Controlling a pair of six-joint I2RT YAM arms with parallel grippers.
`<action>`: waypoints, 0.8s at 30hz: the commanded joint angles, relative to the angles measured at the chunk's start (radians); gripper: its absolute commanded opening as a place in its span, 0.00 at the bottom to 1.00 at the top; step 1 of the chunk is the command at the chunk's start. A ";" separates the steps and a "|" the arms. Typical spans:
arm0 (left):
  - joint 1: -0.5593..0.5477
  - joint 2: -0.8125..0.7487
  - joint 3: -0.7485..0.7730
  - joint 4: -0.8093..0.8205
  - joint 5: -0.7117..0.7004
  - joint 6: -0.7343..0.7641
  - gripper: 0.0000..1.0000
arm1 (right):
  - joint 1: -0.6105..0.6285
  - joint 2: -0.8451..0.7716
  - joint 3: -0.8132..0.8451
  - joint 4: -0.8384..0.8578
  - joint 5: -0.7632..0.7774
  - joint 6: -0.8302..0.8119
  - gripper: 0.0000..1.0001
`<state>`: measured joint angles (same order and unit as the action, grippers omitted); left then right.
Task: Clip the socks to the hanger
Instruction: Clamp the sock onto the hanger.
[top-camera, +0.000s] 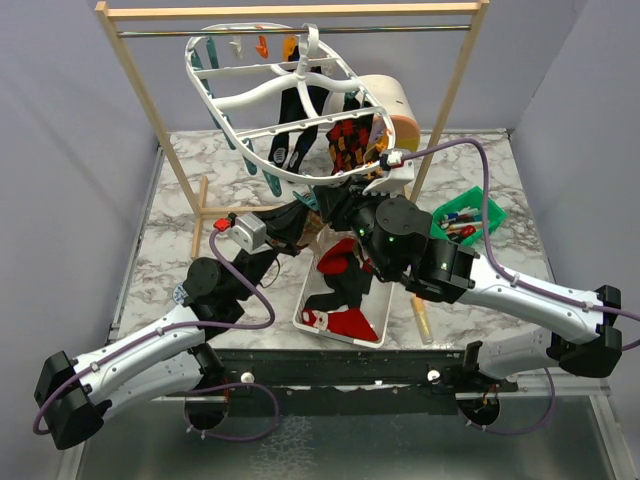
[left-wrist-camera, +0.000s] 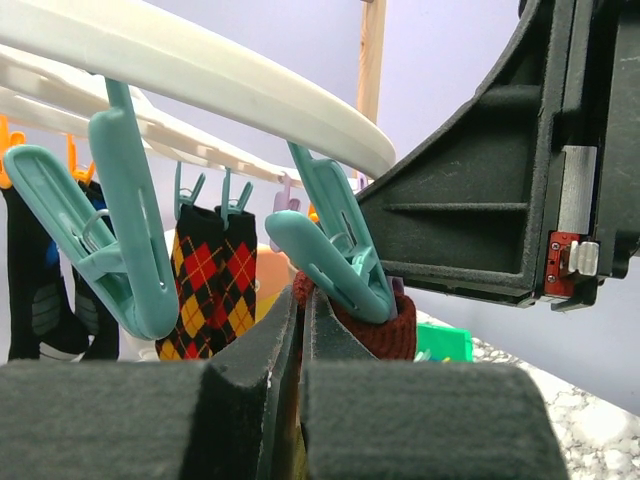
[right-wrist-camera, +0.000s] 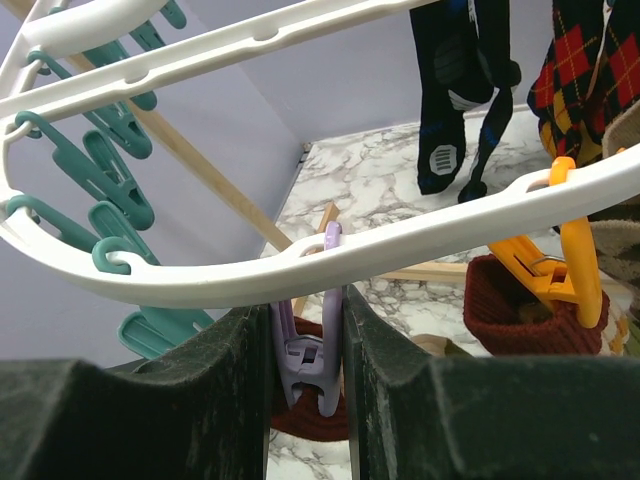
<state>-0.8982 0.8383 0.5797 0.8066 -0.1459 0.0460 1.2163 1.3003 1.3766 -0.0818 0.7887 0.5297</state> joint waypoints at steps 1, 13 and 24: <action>0.001 -0.014 0.036 0.036 0.010 -0.032 0.00 | 0.006 0.014 -0.022 -0.012 0.006 0.013 0.00; 0.001 -0.039 -0.012 0.034 0.005 -0.011 0.00 | 0.006 -0.064 -0.060 0.005 -0.115 -0.023 0.60; 0.001 -0.145 -0.066 -0.087 -0.017 -0.008 0.93 | 0.006 -0.235 -0.171 -0.092 -0.187 -0.015 0.90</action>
<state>-0.8978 0.7628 0.5457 0.7952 -0.1467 0.0418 1.2163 1.1503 1.2709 -0.0937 0.6373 0.5076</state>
